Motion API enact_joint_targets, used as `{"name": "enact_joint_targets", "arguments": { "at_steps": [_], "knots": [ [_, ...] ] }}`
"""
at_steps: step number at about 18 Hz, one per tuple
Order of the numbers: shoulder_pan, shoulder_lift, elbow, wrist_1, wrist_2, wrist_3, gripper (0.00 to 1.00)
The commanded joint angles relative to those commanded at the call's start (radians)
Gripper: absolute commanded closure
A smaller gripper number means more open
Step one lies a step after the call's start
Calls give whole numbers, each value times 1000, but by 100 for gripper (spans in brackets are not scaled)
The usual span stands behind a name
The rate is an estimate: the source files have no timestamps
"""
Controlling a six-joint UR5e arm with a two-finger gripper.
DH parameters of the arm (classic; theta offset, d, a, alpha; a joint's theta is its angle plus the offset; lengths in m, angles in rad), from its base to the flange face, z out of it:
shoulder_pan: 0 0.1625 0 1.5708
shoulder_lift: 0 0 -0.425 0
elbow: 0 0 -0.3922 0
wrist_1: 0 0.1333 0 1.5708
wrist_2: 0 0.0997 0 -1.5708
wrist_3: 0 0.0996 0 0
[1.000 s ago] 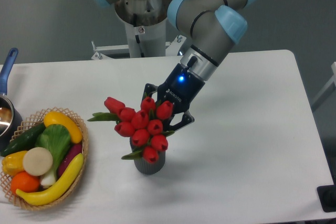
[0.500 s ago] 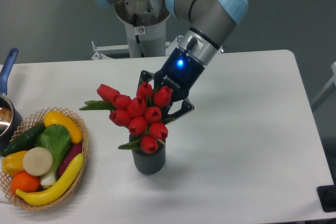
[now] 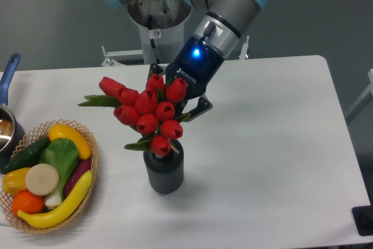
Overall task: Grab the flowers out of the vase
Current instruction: 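Lift the gripped tulip bunch up out of the dark vase, then carry the tulip bunch away from the vase, holding it raised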
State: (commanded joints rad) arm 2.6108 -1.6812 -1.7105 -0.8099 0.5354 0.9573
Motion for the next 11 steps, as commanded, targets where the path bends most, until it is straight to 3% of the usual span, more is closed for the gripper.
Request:
{"name": "enact_joint_targets", "arguments": {
  "at_steps": [3, 11],
  "knots": [
    [3, 2, 35, 0, 2, -31, 59],
    [58, 12, 46, 0, 0, -32, 59]
  ]
}}
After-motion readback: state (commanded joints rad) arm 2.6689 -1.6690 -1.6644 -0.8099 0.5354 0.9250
